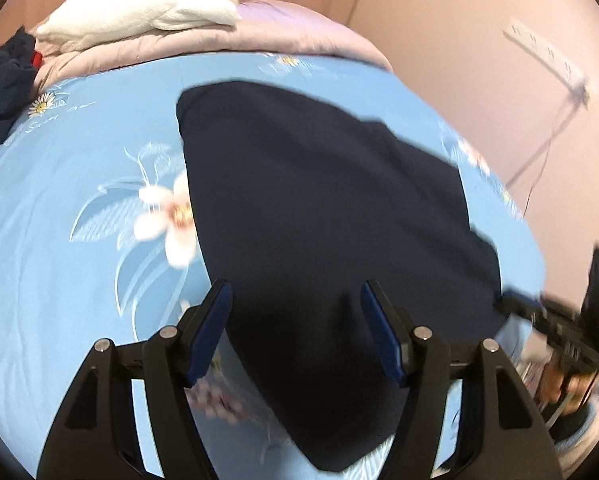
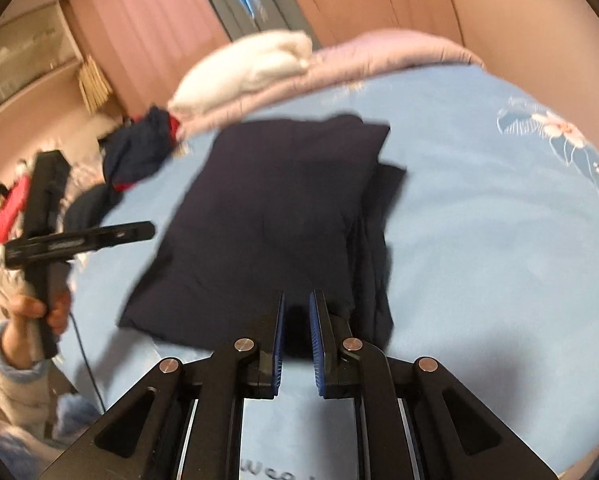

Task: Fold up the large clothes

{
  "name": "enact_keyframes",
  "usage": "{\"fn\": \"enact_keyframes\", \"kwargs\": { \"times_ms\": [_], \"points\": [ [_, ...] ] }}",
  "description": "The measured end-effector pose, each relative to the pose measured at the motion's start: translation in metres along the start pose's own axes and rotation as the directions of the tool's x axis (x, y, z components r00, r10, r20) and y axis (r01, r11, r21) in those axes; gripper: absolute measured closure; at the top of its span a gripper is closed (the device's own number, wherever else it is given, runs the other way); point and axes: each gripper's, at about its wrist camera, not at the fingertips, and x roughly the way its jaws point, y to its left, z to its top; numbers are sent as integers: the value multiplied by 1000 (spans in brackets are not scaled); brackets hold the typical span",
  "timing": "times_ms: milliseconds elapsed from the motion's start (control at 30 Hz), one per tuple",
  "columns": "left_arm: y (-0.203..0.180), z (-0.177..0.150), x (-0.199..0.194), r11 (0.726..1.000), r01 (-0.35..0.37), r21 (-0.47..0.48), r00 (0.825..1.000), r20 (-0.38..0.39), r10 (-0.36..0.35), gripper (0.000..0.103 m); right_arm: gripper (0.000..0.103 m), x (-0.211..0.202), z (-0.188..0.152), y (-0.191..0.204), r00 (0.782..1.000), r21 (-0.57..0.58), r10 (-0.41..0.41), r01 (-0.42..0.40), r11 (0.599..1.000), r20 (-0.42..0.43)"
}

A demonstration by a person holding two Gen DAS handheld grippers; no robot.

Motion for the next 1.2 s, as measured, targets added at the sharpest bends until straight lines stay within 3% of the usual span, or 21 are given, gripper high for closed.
{"fn": "enact_keyframes", "kwargs": {
  "times_ms": [133, 233, 333, 433, 533, 700, 767, 833, 1000, 1133, 1200],
  "points": [
    [13, 41, 21, 998, -6, -55, 1000, 26, 7, 39, 91, 5, 17, 20, 999, -83, -33, 36, 996, 37],
    [21, 71, 45, 996, -14, -88, 1000, 26, 17, 53, 91, 15, 24, 26, 997, -127, -60, 65, 990, 48],
    [32, 95, 71, 991, -46, -126, 999, 4, 47, 65, 91, 32, 14, 7, 995, -112, -96, 95, 989, -7],
    [43, 107, 100, 984, -91, -153, 995, -52, 83, 68, 91, 49, -4, -8, 993, -72, -89, 83, 994, -83],
    [50, 110, 125, 981, -96, -169, 989, -124, 76, 70, 91, 54, -21, -13, 992, -76, -91, 84, 994, -93],
    [46, 111, 121, 985, -118, -122, 987, -120, 103, 69, 91, 49, -13, -20, 991, -18, -33, 31, 999, -132],
    [46, 106, 104, 989, -119, -92, 988, -108, 108, 69, 91, 44, 2, -25, 993, 18, 13, -10, 1000, -118],
    [43, 91, 77, 995, -78, -61, 994, -81, 73, 68, 91, 30, 17, -28, 998, 32, 37, -36, 999, -42],
    [32, 40, 25, 1000, 4, 27, 999, -44, -3, 67, 91, 38, 68, -35, 998, 60, 28, -32, 998, 64],
    [27, 0, 16, 997, 37, 71, 997, -68, -33, 67, 91, 76, 90, -36, 1000, 60, -12, 12, 998, 12],
    [26, -16, 15, 997, 44, 71, 996, -76, -39, 67, 91, 104, 93, -40, 996, 52, -73, 75, 996, -52]
  ]
}}
